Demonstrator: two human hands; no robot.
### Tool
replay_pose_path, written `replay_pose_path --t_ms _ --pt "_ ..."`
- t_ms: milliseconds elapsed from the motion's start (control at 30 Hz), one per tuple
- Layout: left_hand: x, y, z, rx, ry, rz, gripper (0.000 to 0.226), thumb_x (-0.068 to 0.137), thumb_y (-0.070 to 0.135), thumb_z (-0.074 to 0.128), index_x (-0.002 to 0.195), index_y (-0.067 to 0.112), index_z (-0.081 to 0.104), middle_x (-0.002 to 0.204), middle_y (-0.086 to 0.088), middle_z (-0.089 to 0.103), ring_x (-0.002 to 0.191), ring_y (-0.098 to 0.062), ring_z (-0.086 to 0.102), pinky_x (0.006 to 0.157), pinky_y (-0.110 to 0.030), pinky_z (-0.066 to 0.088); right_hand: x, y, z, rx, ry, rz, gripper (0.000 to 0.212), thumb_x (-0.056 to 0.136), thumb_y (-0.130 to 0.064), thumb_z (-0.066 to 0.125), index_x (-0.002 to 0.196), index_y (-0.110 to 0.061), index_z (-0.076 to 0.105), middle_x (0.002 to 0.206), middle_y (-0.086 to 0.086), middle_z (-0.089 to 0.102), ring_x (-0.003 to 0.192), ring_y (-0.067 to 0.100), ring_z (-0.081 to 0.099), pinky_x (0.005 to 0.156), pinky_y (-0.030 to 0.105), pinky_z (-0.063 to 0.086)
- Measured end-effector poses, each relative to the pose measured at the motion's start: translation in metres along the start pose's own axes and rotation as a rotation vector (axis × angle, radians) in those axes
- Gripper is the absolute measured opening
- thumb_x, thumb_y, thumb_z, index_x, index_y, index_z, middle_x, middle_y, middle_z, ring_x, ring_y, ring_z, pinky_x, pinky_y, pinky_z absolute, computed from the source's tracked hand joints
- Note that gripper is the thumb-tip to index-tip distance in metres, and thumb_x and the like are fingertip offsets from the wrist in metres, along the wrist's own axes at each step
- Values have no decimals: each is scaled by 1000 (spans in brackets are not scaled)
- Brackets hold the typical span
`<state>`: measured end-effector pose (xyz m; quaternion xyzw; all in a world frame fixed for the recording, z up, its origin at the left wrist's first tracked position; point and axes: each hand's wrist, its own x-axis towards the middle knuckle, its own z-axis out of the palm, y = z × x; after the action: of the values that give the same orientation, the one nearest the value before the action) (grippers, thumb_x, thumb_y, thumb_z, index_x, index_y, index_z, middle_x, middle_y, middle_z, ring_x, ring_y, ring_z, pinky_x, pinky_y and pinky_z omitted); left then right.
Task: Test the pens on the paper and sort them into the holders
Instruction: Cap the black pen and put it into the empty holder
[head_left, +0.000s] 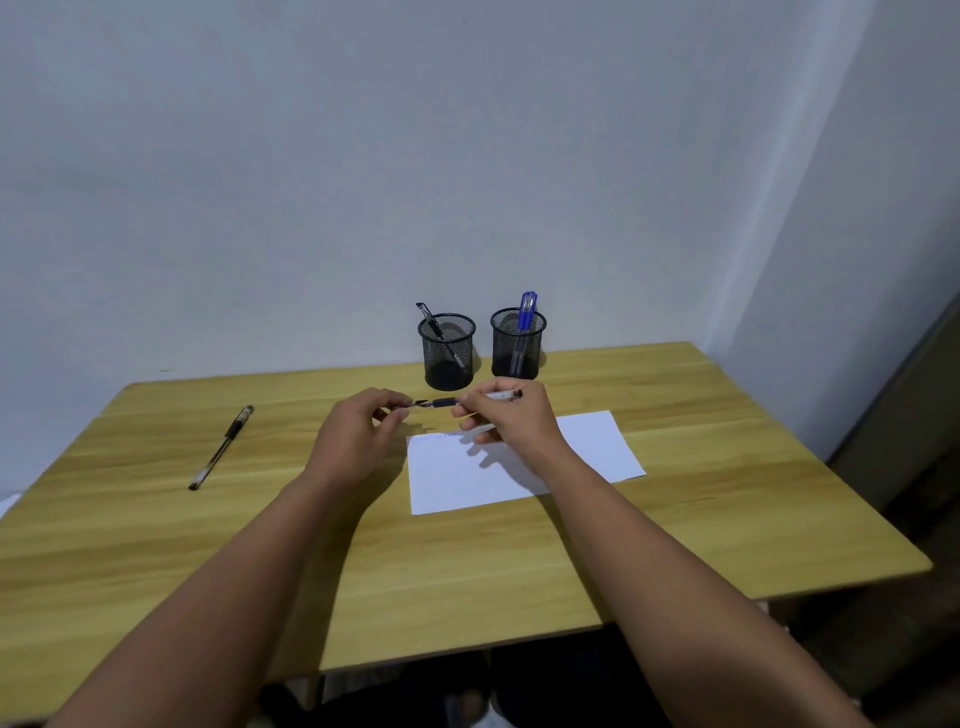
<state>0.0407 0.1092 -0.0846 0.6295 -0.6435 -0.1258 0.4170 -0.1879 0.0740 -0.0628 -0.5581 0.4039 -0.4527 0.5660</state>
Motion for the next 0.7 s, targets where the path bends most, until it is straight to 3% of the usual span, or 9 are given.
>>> replay_pose_path --t_ms 133,233,300,433,567,700 --pt "-2 15 0 -47 -16 32 15 94 16 69 104 22 77 98 12 71 86 0 61 73 -24 47 -4 -3 -1 1 -6 -4 12 97 -10 78 104 0 81 95 21 82 67 14 73 55 23 59" --pt "1 22 -1 -79 -25 24 14 94 15 70 105 19 78 98 7 74 88 -2 64 75 -20 48 -6 -4 -3 -30 -9 14 11 94 -15 82 103 -8 84 87 8 81 65 8 66 55 21 56" --pt "5 27 -5 -256 9 -98 13 95 12 69 104 16 78 94 1 76 83 -6 67 79 -21 50 -8 -6 -5 -47 -5 49 15 91 -20 87 104 -13 86 87 2 82 64 6 62 56 20 51" --pt "8 46 -7 -787 76 -361 15 92 7 71 106 4 74 86 -10 74 77 -16 69 83 -31 59 -9 -10 -7 94 8 82 19 90 -17 87 108 -11 84 98 8 85 62 6 59 56 20 46" --pt "11 62 0 -921 145 -488 16 90 11 75 102 0 74 80 -10 72 71 -15 68 81 -28 62 -7 -14 -8 62 8 88 14 93 -18 84 105 -13 84 99 8 85 60 6 55 54 19 42" --pt "14 67 4 -921 136 -550 13 89 15 77 92 2 75 75 -9 71 66 -14 66 77 -27 62 -7 -18 -18 -136 -119 176 10 97 -19 79 103 -11 82 96 8 85 56 7 48 50 19 37"
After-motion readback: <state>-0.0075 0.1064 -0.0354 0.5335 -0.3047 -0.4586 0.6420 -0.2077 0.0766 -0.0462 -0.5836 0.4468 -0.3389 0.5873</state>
